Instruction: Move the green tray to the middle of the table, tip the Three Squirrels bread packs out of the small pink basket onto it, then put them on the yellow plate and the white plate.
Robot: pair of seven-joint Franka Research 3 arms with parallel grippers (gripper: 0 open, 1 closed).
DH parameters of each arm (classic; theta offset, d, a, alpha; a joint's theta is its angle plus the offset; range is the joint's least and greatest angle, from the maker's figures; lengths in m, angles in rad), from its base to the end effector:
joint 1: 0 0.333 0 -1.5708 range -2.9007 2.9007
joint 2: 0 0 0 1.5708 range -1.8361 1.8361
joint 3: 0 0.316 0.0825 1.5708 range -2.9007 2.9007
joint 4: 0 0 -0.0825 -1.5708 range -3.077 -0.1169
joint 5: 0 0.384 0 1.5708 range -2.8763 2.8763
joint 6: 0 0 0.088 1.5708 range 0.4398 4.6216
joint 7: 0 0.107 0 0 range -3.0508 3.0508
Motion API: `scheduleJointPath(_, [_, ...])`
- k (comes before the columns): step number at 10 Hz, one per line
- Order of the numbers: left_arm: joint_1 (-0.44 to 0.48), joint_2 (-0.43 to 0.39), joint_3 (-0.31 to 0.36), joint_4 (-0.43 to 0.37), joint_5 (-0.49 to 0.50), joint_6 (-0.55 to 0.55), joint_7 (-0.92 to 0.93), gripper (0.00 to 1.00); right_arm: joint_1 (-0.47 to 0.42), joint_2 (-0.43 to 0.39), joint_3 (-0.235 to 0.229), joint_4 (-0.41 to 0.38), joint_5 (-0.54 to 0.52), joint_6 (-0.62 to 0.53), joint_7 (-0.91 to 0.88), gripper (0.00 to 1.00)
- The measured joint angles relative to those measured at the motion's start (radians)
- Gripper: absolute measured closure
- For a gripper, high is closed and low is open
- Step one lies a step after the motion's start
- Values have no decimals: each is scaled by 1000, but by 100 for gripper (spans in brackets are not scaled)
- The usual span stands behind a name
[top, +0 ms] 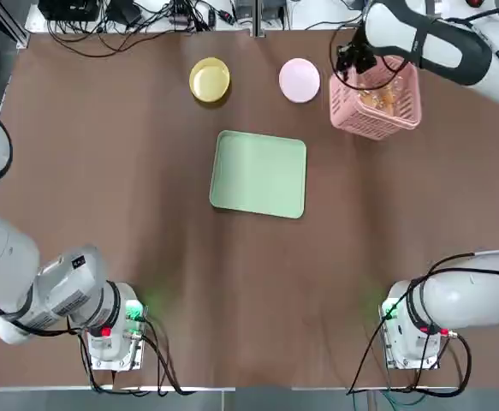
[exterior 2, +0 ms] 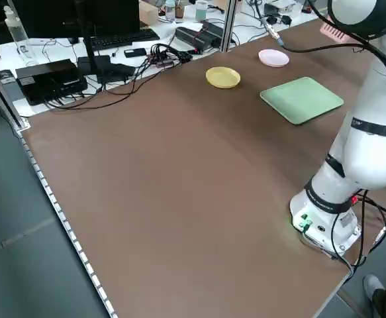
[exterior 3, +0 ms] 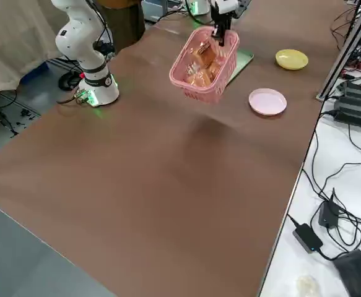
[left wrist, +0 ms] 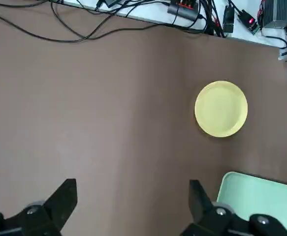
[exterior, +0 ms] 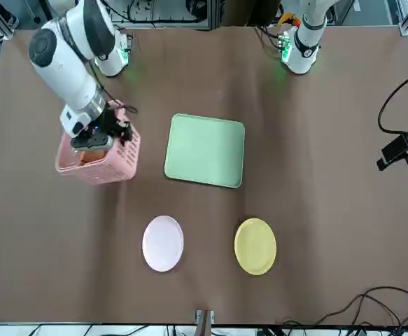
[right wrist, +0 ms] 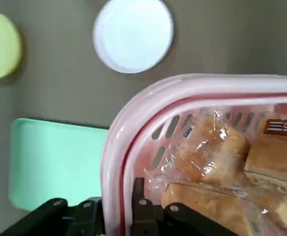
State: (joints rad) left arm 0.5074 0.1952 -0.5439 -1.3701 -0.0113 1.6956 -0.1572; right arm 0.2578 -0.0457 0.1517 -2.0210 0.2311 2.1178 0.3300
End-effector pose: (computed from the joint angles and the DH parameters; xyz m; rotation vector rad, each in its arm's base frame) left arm 0.6194 0.0118 0.6327 3.0007 0.2068 0.2214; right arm 0.5058 0.2320 0.4845 -2.9037 0.0387 -0.0880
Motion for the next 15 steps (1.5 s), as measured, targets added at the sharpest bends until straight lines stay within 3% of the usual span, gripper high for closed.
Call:
scheduleJointPath(2, [-8, -10, -4, 0, 0, -2, 0, 0, 37, 2, 0, 30, 84, 22, 2, 94])
scheduleJointPath(3, [-53, -14, 29, 0, 0, -6, 0, 0, 47, 7, 17, 40, 129, 66, 1, 94])
scheduleJointPath(4, [-153, -21, 125, 0, 0, -9, 0, 0, 17, 22, 93, 42, 161, 128, 2, 94])
scheduleJointPath(6, [-388, -45, 352, -13, -3, -12, 0, 0, -122, 75, 336, 42, 232, 266, 13, 94])
scheduleJointPath(7, [-469, -58, 429, -26, -15, -12, 0, 0, -146, 111, 402, 43, 277, 345, 13, 94])
scheduleJointPath(9, [-488, -82, 458, -54, -30, -12, 0, 0, -156, 199, 496, 55, 337, 489, 13, 94])
scheduleJointPath(12, [-485, -108, 460, -87, -32, -13, 0, 0, -142, 313, 569, 113, 360, 583, 13, 94])
scheduleJointPath(15, [-490, -122, 458, -88, -33, -53, 0, 0, -69, 378, 577, 125, 402, 673, 13, 94])
